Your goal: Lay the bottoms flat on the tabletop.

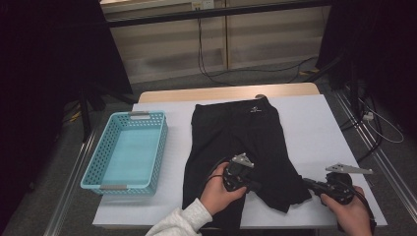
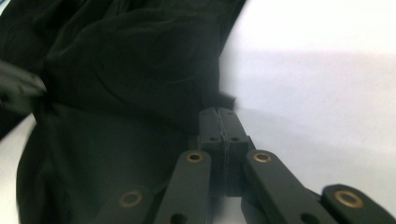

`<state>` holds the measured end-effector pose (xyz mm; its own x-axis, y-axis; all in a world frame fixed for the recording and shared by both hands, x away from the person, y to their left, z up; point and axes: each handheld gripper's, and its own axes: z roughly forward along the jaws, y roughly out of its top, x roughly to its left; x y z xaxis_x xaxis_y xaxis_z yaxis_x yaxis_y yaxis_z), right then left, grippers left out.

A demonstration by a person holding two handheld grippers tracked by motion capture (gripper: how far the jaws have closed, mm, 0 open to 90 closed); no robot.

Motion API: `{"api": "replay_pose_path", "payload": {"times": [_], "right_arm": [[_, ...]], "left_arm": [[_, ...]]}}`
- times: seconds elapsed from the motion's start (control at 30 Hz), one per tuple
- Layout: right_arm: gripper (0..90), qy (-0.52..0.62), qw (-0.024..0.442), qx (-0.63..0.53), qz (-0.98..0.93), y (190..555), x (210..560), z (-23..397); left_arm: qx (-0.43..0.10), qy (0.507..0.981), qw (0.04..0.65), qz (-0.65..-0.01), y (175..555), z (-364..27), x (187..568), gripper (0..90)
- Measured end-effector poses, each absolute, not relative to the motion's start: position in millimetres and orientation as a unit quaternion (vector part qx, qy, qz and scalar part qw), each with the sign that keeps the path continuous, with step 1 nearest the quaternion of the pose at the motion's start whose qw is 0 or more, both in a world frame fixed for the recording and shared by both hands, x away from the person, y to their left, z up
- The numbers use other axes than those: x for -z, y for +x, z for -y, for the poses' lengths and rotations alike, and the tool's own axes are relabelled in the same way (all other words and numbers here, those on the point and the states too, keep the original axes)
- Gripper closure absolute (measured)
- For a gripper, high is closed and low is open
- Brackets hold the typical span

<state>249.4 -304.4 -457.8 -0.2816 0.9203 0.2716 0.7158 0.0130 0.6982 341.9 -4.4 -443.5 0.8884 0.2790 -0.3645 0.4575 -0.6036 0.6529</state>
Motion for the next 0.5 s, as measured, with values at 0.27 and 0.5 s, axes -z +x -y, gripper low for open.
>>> {"api": "replay_pose_path", "payload": {"times": [0.27,0.5], "right_arm": [[90.0,0.562,0.11,-0.372,-0.731,227,451,292],[71.5,0.563,0.15,-0.391,-0.712,242,446,287]], "left_arm": [[0.119,0.885,0.398,-0.209,342,-12,440,89.4],[0.116,0.888,0.395,-0.207,343,-8,446,89.0]]}}
